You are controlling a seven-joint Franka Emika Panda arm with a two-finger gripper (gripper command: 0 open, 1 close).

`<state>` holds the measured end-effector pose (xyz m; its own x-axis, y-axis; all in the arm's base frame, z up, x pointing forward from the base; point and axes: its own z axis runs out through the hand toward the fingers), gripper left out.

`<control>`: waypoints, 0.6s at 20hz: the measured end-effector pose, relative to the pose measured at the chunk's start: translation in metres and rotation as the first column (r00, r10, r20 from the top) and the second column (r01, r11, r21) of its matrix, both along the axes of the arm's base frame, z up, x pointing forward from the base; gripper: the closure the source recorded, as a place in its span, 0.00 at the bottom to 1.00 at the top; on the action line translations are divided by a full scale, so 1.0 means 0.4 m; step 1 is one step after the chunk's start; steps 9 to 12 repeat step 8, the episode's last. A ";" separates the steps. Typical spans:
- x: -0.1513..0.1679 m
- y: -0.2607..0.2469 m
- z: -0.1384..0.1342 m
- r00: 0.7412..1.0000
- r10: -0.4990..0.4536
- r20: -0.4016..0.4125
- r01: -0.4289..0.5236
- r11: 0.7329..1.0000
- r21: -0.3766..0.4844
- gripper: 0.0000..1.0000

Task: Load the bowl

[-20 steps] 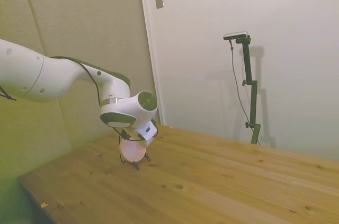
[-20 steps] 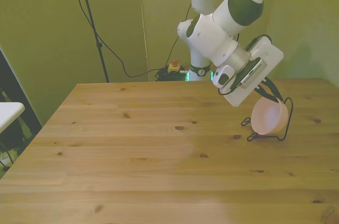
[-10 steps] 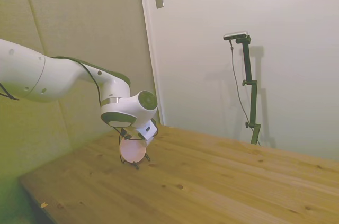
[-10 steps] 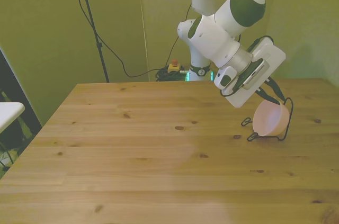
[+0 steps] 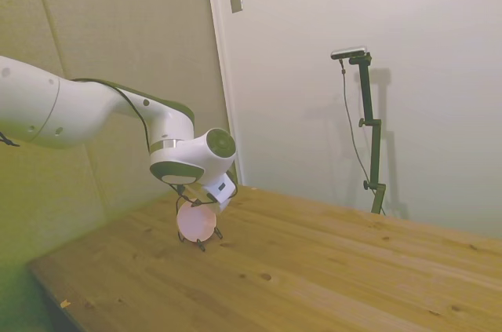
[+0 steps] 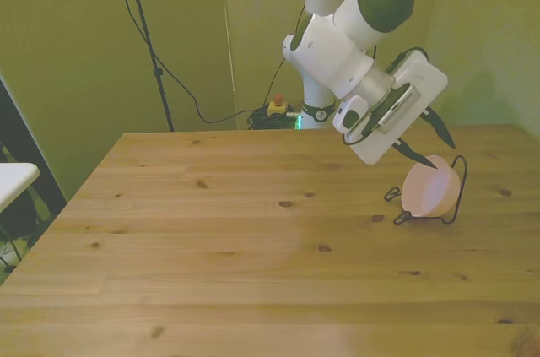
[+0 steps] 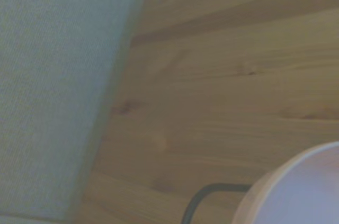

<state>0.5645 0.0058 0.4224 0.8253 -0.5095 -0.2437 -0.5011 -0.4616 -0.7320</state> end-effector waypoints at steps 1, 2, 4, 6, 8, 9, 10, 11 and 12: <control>-0.006 -0.017 0.018 1.000 -0.009 -0.004 0.009 1.000 -0.016 0.00; -0.013 -0.033 0.037 1.000 -0.022 -0.012 0.021 0.999 -0.041 0.00; -0.026 -0.057 0.080 0.998 -0.066 -0.022 0.064 0.993 -0.103 0.00; -0.049 -0.061 0.118 0.992 -0.125 -0.024 0.118 0.977 -0.180 0.00; -0.080 -0.047 0.145 0.984 -0.175 -0.017 0.166 0.955 -0.244 0.00; -0.080 -0.047 0.145 0.984 -0.175 -0.017 0.166 0.955 -0.244 0.00; -0.080 -0.047 0.145 0.984 -0.175 -0.017 0.166 0.955 -0.244 0.00; -0.080 -0.047 0.145 0.984 -0.175 -0.017 0.166 0.955 -0.244 0.00; -0.080 -0.047 0.145 0.984 -0.175 -0.017 0.166 0.955 -0.244 0.00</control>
